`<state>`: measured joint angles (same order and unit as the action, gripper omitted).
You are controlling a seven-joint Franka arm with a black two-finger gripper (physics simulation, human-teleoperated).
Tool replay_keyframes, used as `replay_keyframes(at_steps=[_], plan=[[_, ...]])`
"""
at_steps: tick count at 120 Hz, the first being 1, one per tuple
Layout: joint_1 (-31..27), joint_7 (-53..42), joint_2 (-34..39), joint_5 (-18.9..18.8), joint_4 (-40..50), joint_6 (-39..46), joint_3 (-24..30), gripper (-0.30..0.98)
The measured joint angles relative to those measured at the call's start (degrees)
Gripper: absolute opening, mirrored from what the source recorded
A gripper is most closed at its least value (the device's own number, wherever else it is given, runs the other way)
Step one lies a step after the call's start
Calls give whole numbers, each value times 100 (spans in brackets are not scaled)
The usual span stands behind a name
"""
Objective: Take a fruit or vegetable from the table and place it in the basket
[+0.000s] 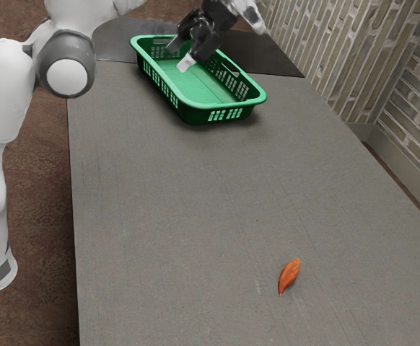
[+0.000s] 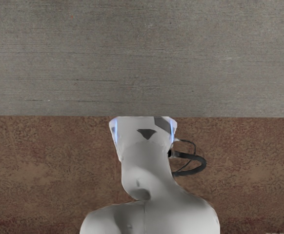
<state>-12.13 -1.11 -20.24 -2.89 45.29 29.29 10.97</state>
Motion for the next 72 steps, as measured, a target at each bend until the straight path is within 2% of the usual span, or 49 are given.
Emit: replay_keyframes(at_steps=[11,24,34,42,61,72], plan=[[-295,-97,-369,-140,770,1869,190,69],[-376,-121,-431,-114,913,3252,216,69],[356,9,-369,-65,954,3938,360,68],[701,133,-591,-29,985,4346,388,68],[864,778,-1141,178,1071,5335,387,69],[884,1198,-1275,507,1301,5924,379,69]])
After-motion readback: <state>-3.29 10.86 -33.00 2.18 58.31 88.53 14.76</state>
